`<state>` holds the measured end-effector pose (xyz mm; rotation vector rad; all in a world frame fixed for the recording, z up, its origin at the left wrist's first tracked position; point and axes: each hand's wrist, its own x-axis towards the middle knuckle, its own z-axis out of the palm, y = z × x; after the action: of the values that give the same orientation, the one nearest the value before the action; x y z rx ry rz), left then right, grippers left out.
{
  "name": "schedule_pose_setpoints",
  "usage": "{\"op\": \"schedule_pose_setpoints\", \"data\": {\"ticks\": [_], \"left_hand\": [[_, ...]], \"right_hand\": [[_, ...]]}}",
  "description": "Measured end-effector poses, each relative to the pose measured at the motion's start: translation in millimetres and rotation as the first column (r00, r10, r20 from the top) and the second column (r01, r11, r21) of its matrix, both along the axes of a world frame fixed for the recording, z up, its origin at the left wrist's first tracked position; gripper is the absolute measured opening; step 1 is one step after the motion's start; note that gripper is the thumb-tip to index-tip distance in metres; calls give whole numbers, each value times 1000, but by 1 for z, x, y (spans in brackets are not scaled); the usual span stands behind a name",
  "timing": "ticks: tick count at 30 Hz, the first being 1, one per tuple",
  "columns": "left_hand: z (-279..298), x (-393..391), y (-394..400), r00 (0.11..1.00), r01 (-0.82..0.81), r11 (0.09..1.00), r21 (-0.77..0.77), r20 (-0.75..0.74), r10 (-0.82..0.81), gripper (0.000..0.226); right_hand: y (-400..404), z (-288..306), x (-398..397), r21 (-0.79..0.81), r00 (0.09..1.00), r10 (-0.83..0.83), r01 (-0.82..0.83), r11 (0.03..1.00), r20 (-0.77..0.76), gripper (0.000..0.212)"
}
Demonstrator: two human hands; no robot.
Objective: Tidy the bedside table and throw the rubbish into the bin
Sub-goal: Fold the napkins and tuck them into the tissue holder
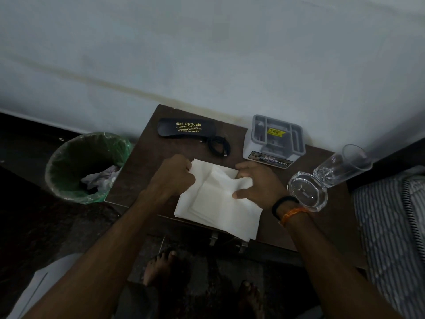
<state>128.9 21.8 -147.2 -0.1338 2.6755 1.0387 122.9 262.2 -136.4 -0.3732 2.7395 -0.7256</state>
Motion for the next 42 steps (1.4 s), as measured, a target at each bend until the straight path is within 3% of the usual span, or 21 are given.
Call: {"op": "schedule_pose_setpoints", "data": {"ticks": [5, 13, 17, 20, 27, 30, 33, 36, 42], "left_hand": [[0, -2, 2, 999, -33, 998, 52, 44, 31, 39], [10, 1, 7, 995, -100, 989, 111, 1, 101, 23], [14, 4, 10, 996, -80, 988, 129, -27, 84, 21], [16, 4, 11, 996, -79, 986, 150, -20, 83, 20], [18, 3, 17, 1000, -16, 943, 332, -1, 17, 20], [17, 1, 17, 999, -50, 925, 377, 11, 50, 18], [19, 0, 19, 998, 29, 908, 418, 45, -53, 29], [21, 4, 22, 987, 125, 907, 402, 47, -157, 51], [24, 5, 24, 987, 132, 968, 213, -122, -107, 53]], "right_hand": [[-1, -6, -3, 33, 999, 14, -13, 999, -29, 54], [-3, -4, -2, 66, 995, 16, -10, 998, -101, 50], [-3, -5, -1, 58, 993, 0, 7, 998, -122, 61], [-3, -1, -1, 6, 990, -4, 5, 1000, -143, 62], [-7, 5, -1, -112, 985, 32, -52, 992, -169, 28], [-4, 9, -2, -210, 992, -15, -13, 978, -129, 29], [-2, 13, -2, -298, 994, -64, 36, 954, -85, 28], [-1, 15, -3, -332, 993, -95, 65, 941, -72, 28], [-4, 14, -3, -260, 961, -139, 74, 963, -240, 28]]}}
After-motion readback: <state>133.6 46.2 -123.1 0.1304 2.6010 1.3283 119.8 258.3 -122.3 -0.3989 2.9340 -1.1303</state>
